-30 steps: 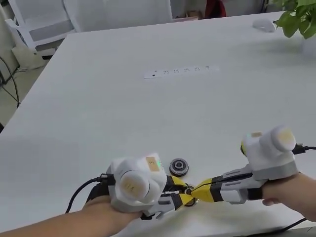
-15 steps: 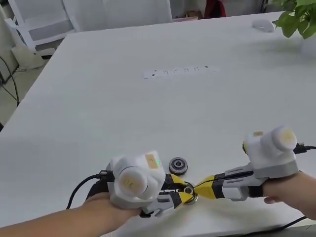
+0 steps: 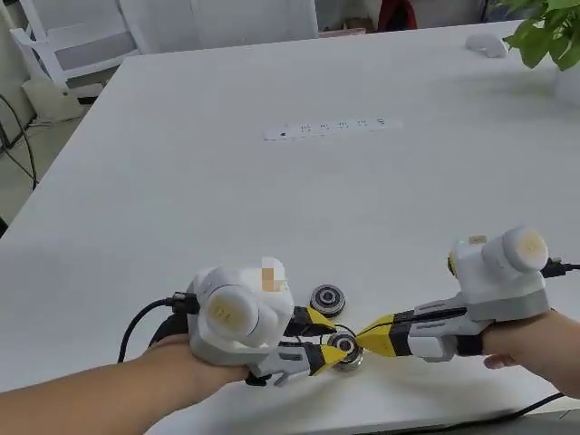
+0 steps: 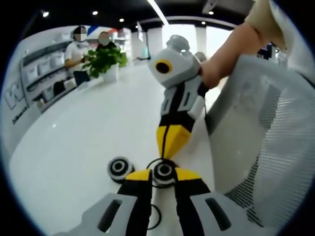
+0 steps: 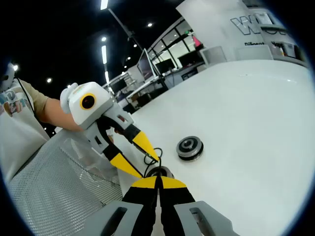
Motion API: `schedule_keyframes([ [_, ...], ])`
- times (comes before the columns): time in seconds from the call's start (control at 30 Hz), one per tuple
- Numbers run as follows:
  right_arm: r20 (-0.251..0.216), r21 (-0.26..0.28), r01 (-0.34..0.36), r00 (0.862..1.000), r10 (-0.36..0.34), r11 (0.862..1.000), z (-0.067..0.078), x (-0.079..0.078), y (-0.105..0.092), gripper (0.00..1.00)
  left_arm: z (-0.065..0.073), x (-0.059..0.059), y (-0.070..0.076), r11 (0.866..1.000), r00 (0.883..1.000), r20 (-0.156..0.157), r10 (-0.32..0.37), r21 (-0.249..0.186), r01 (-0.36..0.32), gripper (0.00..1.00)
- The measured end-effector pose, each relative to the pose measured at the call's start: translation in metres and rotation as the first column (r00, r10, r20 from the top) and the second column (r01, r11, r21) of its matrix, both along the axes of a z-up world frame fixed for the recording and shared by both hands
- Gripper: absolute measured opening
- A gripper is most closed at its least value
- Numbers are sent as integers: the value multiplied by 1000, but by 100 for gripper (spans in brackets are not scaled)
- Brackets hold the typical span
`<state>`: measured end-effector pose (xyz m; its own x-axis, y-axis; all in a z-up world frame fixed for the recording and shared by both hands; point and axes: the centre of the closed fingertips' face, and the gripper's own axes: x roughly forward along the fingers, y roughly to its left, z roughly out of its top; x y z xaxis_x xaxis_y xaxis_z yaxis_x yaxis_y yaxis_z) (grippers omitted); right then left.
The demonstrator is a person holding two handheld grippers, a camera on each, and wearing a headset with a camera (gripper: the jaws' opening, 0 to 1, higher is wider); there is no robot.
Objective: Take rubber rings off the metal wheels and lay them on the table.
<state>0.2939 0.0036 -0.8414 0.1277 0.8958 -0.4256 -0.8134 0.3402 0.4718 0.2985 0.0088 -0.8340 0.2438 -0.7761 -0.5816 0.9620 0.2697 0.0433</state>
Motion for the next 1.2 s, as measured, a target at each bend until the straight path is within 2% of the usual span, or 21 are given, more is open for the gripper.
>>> schedule_keyframes([
  [0.17, 0, 11, -2, 1000, 2, 1000, 5, -3, 3, 0, 7, -3, 1, 1000, 1000, -22, 5, -28, -5, 27],
  [0.3, -1, 16, -10, 1000, 10, 1000, 7, -4, 3, 0, 14, -6, 5, 999, 1000, -26, 13, -44, -14, 31],
  [0.47, 5, 20, -12, 1000, 12, 1000, 11, -3, 4, 0, 20, -6, 13, 998, 998, -51, 27, -58, -30, 38],
  [0.57, 9, 24, -12, 1000, 12, 1000, 14, -2, 4, 0, 23, -6, 20, 998, 999, -42, 31, -52, -33, 41],
  [0.8, 16, 33, -14, 1000, 14, 999, 18, 0, 3, 0, 28, -8, 33, 996, 997, -49, 59, -64, -62, 49],
  [0.97, 22, 39, -20, 1000, 19, 999, 24, 1, 5, 0, 32, -10, 41, 995, 996, -50, 70, -66, -73, 50],
  [1.2, 34, 40, -38, 999, 37, 998, 29, 2, 11, 0, 40, -8, 55, 991, 993, -45, 106, -78, -109, 55],
])
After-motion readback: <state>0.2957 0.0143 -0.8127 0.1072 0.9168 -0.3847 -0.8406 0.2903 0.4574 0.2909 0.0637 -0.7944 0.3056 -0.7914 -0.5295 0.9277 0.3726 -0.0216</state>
